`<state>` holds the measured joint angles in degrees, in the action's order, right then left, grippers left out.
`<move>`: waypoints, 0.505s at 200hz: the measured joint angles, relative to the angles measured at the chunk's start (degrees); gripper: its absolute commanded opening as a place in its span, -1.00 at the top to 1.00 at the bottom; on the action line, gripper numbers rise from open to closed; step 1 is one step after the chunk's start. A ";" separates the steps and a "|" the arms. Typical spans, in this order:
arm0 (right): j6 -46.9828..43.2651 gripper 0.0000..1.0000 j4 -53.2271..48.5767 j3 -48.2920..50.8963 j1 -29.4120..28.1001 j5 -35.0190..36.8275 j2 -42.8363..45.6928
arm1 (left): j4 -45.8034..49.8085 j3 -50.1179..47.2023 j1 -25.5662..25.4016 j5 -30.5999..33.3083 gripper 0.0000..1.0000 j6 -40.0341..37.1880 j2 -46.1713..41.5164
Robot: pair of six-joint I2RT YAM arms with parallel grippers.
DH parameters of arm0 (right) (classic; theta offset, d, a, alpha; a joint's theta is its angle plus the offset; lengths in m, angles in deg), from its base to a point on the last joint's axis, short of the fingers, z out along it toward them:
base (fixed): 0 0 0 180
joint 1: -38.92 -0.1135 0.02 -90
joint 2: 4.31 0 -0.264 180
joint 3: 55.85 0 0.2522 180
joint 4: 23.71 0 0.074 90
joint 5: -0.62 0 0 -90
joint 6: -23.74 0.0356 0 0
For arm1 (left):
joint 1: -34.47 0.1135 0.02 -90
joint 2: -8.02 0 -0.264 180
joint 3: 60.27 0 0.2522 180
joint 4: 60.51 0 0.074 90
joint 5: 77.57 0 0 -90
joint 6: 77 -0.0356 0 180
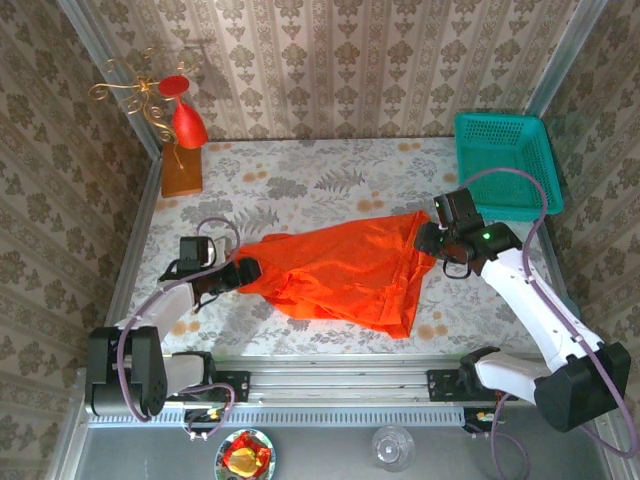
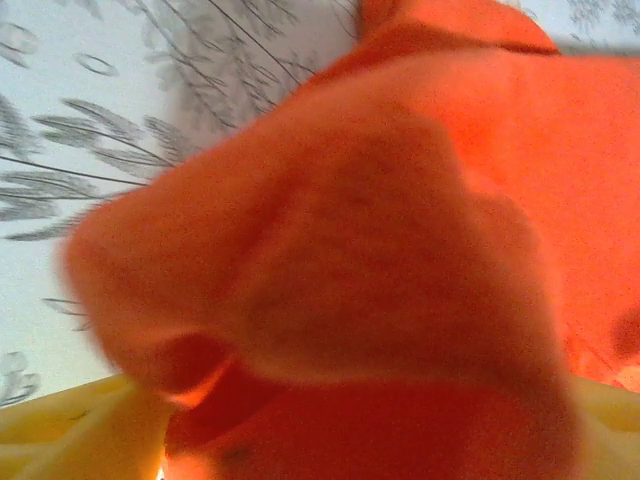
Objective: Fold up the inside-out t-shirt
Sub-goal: Flatten out the T-shirt at the center of the table.
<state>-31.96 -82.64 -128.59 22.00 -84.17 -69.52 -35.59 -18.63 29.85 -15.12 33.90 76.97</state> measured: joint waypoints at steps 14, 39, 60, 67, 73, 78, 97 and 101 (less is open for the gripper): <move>0.33 0.09 0.00 0.42 0.00 -0.26 0.24 | 0.26 0.68 -2.01 -1.11 -0.61 -0.07 -0.22; 0.66 0.08 0.07 1.27 0.00 -0.87 0.72 | 2.67 1.55 -6.84 -1.31 -0.60 0.02 -4.48; 0.90 0.07 0.00 1.86 0.00 -0.98 1.64 | 6.25 1.84 -10.45 -0.42 -0.58 0.42 -10.45; 1.05 0.07 0.00 1.92 0.00 -0.98 1.92 | 7.56 1.86 -11.43 0.02 -0.55 0.68 -12.68; 1.09 0.07 0.00 1.95 0.00 -0.98 2.16 | 8.44 1.88 -12.20 0.42 -0.52 0.98 -14.47; 1.14 0.07 0.00 1.95 0.00 -0.98 2.29 | 9.09 1.90 -12.85 0.61 -0.49 1.36 -15.96; 1.53 0.07 0.04 1.95 0.00 -1.05 2.38 | 10.03 1.90 -14.53 0.81 -0.47 2.62 -19.63; 1.55 0.07 0.09 1.97 0.00 -1.07 2.38 | 9.81 1.88 -14.71 0.70 -0.47 2.82 -19.87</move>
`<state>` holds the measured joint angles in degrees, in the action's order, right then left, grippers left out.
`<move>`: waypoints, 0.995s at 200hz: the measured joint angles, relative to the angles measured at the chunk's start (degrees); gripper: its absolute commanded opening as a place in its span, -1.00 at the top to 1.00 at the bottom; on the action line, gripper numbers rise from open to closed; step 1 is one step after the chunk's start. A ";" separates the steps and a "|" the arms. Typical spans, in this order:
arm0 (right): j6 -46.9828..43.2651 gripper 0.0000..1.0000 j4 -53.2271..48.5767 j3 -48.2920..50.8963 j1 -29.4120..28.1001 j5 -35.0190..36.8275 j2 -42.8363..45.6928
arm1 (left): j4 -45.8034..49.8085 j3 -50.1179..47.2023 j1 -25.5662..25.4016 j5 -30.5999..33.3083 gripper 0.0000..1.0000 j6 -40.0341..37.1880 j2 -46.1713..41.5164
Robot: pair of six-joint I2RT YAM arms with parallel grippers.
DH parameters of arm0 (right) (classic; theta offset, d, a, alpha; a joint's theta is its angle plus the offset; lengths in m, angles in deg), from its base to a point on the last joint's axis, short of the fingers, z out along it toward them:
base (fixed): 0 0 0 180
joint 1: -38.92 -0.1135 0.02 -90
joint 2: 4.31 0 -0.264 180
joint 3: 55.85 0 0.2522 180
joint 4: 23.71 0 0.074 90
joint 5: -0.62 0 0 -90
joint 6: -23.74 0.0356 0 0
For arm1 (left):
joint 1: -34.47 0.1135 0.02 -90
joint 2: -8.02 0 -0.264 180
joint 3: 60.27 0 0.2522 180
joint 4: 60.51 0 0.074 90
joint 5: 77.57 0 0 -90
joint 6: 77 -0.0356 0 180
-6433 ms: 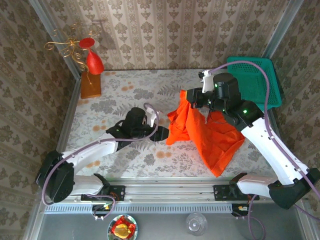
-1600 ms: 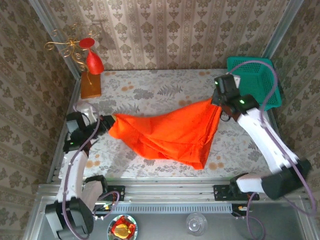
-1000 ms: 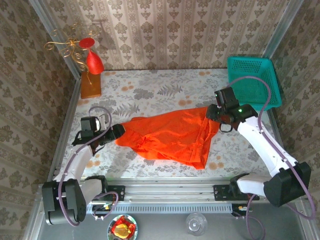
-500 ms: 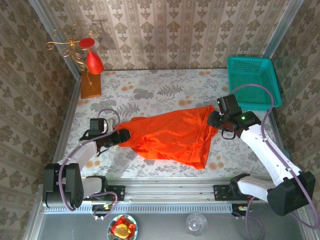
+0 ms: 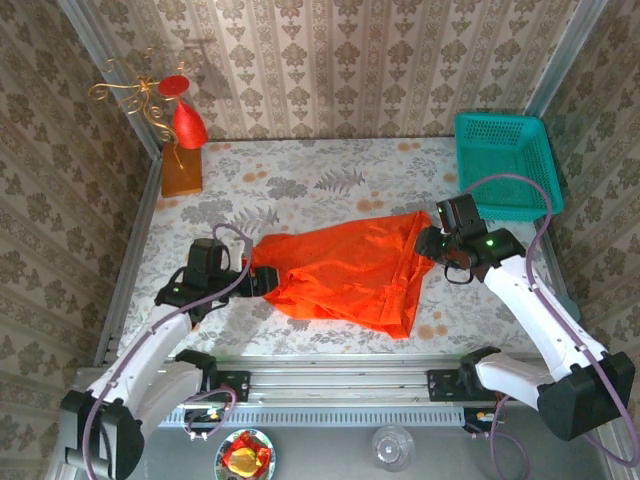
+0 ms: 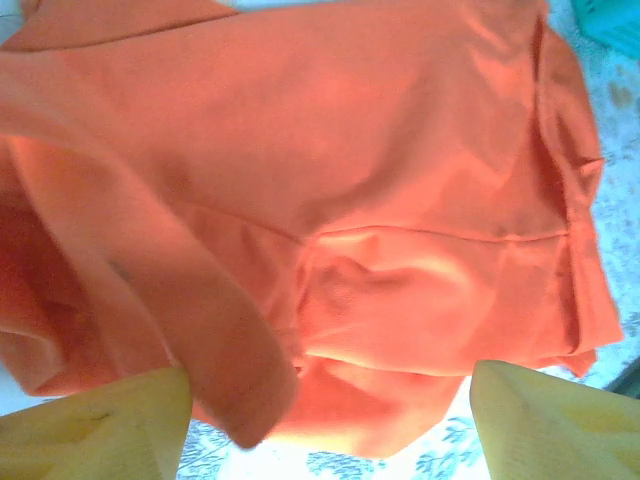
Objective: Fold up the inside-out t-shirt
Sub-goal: Flatten out the T-shirt at the center of the table.
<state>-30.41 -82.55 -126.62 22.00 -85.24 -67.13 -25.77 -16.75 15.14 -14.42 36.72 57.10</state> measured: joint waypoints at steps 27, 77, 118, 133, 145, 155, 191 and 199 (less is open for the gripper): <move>0.39 0.07 0.39 0.09 0.00 -0.68 -0.39 | -2.19 -0.02 -0.20 -0.37 -0.27 1.25 3.78; 0.61 0.06 1.44 0.20 0.00 -1.62 -1.09 | 0.96 1.14 -3.26 5.46 -0.40 1.05 11.45; 0.63 0.06 1.64 1.14 0.00 -1.62 -1.07 | 4.87 3.13 -3.50 13.90 -0.47 1.14 6.40; 0.63 0.05 1.62 1.49 0.00 -1.64 -1.07 | 6.05 3.45 -3.10 15.65 -0.48 1.16 4.59; 0.63 0.05 1.64 1.49 -0.07 -1.64 -1.07 | 6.78 3.45 -2.14 16.33 -0.49 1.42 4.04; 0.63 0.05 1.64 1.49 -0.11 -1.66 -1.07 | 7.17 3.41 -0.83 16.46 -0.50 1.75 4.13; 0.63 0.05 1.64 1.49 -0.11 -1.66 -1.07 | 5.49 1.16 4.37 13.42 -0.54 2.99 4.33; 0.63 0.05 1.64 1.49 -0.11 -1.68 -1.07 | 4.35 0.09 5.33 11.61 -0.51 3.34 4.33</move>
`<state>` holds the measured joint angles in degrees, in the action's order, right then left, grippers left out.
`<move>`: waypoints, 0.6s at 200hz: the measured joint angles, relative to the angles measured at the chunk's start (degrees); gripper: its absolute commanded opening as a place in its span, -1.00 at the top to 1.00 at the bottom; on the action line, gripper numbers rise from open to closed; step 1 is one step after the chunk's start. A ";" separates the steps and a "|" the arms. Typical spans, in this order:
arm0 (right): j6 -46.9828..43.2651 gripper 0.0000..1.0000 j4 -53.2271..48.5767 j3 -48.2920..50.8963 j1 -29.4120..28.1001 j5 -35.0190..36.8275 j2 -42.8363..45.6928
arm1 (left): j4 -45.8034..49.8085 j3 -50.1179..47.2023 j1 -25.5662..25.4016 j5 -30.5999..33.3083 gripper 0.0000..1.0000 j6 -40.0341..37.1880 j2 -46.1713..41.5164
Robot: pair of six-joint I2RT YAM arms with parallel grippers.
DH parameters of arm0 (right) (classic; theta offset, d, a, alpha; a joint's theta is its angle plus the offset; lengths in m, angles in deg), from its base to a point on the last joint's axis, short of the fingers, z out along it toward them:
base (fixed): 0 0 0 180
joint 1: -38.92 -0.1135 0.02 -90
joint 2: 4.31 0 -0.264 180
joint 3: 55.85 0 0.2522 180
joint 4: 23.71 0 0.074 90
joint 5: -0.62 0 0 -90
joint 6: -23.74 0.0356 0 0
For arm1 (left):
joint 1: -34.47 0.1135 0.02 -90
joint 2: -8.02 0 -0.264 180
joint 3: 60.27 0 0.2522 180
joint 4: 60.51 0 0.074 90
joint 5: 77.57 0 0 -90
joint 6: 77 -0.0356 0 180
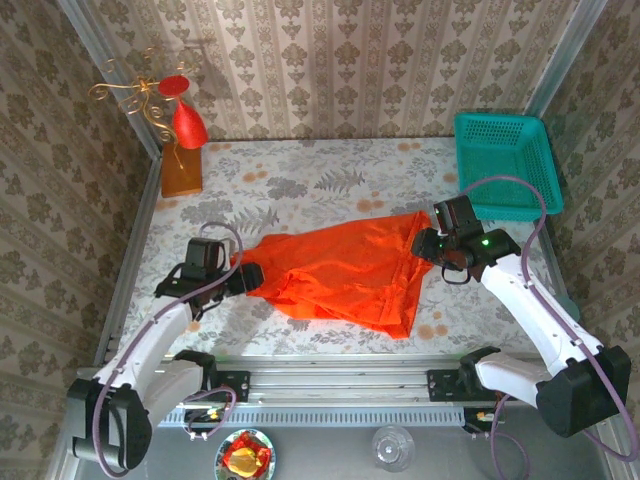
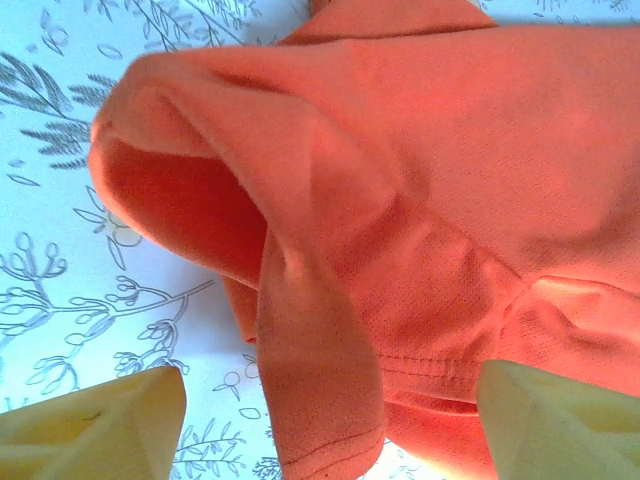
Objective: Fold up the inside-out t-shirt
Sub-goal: Flatten out the T-shirt at the center of the table.
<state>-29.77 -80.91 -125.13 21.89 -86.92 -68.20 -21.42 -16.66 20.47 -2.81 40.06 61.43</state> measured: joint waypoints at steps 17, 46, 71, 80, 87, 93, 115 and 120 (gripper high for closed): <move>0.00 0.05 0.00 0.00 0.00 0.00 0.00 | -2.45 -1.92 1.27 -4.04 -0.33 1.27 0.42; 0.00 0.04 -0.02 0.00 0.00 0.02 0.00 | -5.31 -2.97 1.68 -8.81 -0.08 2.56 1.55; 0.00 0.04 -0.02 0.00 0.00 0.02 0.04 | -7.56 -3.06 1.66 -11.54 0.09 3.50 1.51; 0.04 0.04 -0.02 0.00 0.00 0.00 0.09 | -8.07 -3.10 1.66 -12.15 0.12 3.56 1.27; 0.15 0.04 -0.02 0.00 0.00 0.00 0.11 | -8.24 -3.13 1.66 -12.44 0.15 3.72 0.98; 0.20 0.04 -0.02 0.00 0.00 0.00 0.11 | -8.31 -3.15 1.66 -12.66 0.19 3.80 0.61; 0.28 0.04 -0.02 0.00 0.00 0.00 0.13 | -8.26 -3.19 1.66 -12.61 0.30 3.80 -0.24; 0.39 0.04 0.00 0.02 0.00 0.00 0.13 | -8.22 -3.19 1.66 -12.61 0.31 3.78 -0.24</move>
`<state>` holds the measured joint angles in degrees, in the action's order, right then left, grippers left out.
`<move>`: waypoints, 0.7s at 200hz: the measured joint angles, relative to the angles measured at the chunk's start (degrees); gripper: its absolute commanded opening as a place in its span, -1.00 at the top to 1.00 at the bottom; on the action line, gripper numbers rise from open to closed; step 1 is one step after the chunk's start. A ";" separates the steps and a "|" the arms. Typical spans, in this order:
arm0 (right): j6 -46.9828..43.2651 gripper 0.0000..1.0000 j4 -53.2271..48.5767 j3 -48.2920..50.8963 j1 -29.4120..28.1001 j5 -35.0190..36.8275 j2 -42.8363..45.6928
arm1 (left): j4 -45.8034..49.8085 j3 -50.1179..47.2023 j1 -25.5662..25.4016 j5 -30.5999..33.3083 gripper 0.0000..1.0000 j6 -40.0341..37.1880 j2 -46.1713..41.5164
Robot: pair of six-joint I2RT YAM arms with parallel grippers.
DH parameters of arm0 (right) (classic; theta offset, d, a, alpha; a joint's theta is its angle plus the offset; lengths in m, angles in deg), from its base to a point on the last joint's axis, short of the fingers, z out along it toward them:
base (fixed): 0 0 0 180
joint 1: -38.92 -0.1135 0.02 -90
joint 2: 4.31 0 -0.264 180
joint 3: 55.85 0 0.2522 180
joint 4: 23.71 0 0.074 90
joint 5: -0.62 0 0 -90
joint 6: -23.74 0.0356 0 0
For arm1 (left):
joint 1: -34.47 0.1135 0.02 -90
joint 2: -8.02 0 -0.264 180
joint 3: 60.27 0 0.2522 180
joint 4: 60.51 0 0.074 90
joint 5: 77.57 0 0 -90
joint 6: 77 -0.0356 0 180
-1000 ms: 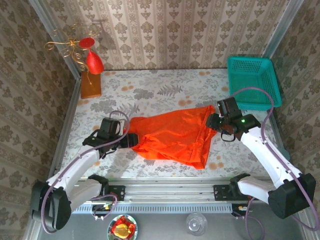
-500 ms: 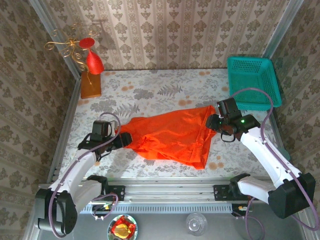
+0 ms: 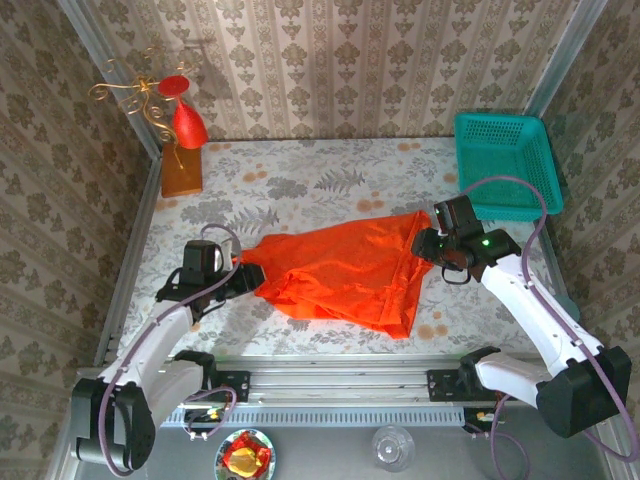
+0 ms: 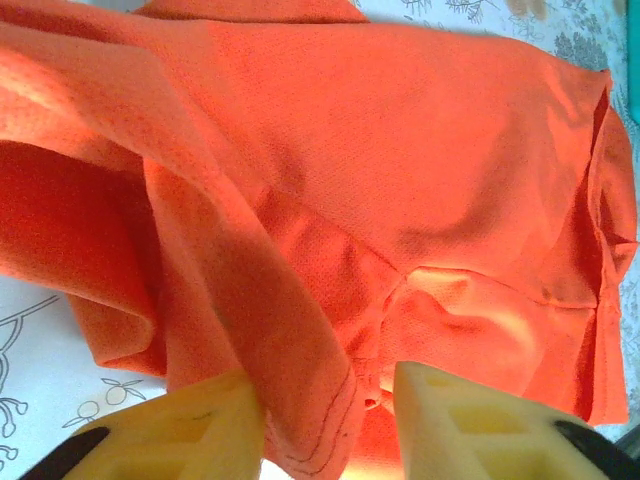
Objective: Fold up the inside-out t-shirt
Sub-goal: Flatten out the T-shirt at the center of the table.
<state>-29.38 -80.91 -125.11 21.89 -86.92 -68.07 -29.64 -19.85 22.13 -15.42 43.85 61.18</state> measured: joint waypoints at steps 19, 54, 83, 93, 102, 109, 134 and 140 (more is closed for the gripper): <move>0.44 0.05 0.00 0.28 0.00 -0.17 0.04 | 0.00 -0.02 0.00 0.17 0.33 0.00 0.13; 1.11 0.09 0.15 2.14 -0.61 -2.58 -0.04 | 0.00 -0.02 -0.11 0.70 0.36 -0.33 1.92; 1.97 0.11 1.20 5.60 -3.85 -3.85 -0.74 | 0.00 -0.02 -0.28 1.29 0.43 -1.07 3.63; 2.25 0.13 1.57 7.28 -5.09 -4.20 -0.85 | 0.02 -0.02 -0.33 1.40 0.59 -1.31 4.07; 2.62 0.16 1.81 8.92 -6.10 -4.24 -0.85 | 0.02 -0.02 -0.39 1.51 0.70 -2.05 4.24; 3.04 0.22 1.97 10.03 -6.75 -4.24 -0.85 | 0.00 -0.04 -0.44 1.66 0.76 -2.34 4.24; 5.86 0.30 1.44 12.28 -10.73 -1.53 -1.70 | -0.02 -0.04 -0.42 1.68 0.96 -2.69 4.20; 6.69 0.29 1.36 12.17 -12.44 -0.28 -2.32 | -0.04 -0.04 -0.42 1.70 1.00 -2.80 4.20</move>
<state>-22.69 -79.56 -112.94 9.45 -87.21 -70.39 -29.69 -19.90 21.72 -13.72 41.05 65.38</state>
